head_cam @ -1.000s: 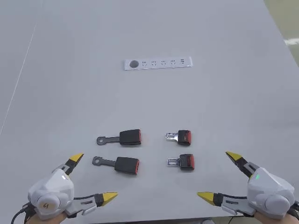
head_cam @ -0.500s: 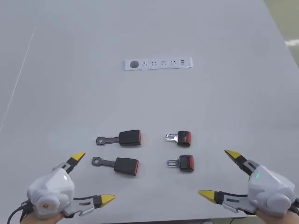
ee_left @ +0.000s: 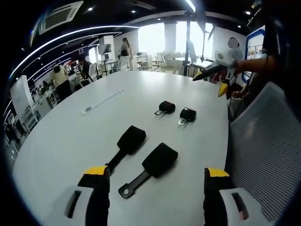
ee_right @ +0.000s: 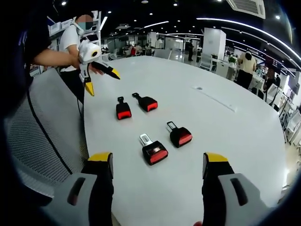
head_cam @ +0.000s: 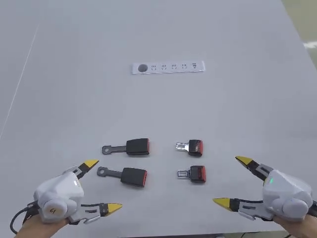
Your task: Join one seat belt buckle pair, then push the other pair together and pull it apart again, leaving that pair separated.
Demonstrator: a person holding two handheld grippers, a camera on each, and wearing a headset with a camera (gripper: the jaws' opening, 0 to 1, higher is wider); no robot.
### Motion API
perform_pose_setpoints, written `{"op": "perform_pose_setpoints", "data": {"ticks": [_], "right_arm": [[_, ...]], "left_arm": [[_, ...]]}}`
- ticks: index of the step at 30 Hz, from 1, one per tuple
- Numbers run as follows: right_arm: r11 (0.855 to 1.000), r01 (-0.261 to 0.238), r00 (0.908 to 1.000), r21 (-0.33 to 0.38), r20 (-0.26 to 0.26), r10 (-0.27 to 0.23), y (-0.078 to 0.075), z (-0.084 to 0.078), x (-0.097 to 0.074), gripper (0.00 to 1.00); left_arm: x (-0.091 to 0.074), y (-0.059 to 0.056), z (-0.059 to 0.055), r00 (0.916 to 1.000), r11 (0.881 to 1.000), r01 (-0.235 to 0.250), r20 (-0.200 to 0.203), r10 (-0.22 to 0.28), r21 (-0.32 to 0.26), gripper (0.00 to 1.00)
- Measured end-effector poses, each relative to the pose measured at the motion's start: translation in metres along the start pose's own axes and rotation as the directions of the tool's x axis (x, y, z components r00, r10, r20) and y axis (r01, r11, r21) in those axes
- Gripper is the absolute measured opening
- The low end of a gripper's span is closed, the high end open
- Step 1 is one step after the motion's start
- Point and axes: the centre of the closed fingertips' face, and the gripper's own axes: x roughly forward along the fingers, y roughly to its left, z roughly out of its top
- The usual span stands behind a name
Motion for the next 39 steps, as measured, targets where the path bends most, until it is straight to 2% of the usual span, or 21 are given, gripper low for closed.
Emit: {"op": "perform_pose_setpoints", "data": {"ticks": [7,10,17,21,24,25,26,29,32,38,39], "right_arm": [[0.997,-0.047,0.9984,-0.053,-0.033,0.045,-0.002,0.000,0.007,0.69],[0.995,-0.065,0.9971,-0.080,-0.046,0.061,-0.003,0.000,0.010,0.66],[0.987,-0.115,0.9917,-0.113,-0.070,0.108,-0.001,-0.003,0.020,0.58],[0.979,-0.148,0.9866,-0.137,-0.090,0.137,0.002,-0.006,0.027,0.53],[0.972,-0.176,0.9807,-0.159,-0.113,0.159,0.005,-0.008,0.032,0.50],[0.969,-0.183,0.9791,-0.165,-0.119,0.165,0.006,-0.009,0.034,0.49],[0.967,-0.192,0.9772,-0.170,-0.124,0.172,0.007,-0.010,0.036,0.48],[0.959,-0.212,0.9720,-0.186,-0.142,0.187,0.008,-0.013,0.041,0.46],[0.949,-0.238,0.9644,-0.208,-0.166,0.205,0.009,-0.016,0.046,0.44],[0.931,-0.281,0.9511,-0.233,-0.197,0.238,0.009,-0.019,0.058,0.41],[0.925,-0.291,0.9478,-0.242,-0.204,0.245,0.010,-0.020,0.060,0.40]], "left_arm": [[0.011,-0.003,0.000,0.9970,0.995,0.068,-0.044,-0.064,0.078,0.74],[0.017,-0.005,-0.001,0.9930,0.988,0.101,-0.074,-0.092,0.119,0.70],[0.031,-0.007,-0.005,0.9800,0.971,0.169,-0.133,-0.148,0.169,0.59],[0.039,-0.006,-0.010,0.9695,0.952,0.206,-0.178,-0.168,0.226,0.53],[0.046,-0.007,-0.012,0.9604,0.943,0.238,-0.202,-0.192,0.235,0.51],[0.048,-0.005,-0.015,0.9557,0.934,0.248,-0.223,-0.192,0.258,0.49],[0.050,-0.005,-0.016,0.9538,0.931,0.252,-0.230,-0.193,0.265,0.48],[0.055,-0.007,-0.013,0.9453,0.917,0.277,-0.253,-0.206,0.288,0.45],[0.061,-0.004,-0.016,0.9333,0.897,0.303,-0.291,-0.211,0.323,0.43],[0.075,-0.002,-0.019,0.9135,0.872,0.347,-0.335,-0.230,0.346,0.41],[0.077,-0.003,-0.021,0.9077,0.865,0.359,-0.347,-0.236,0.350,0.41]]}}
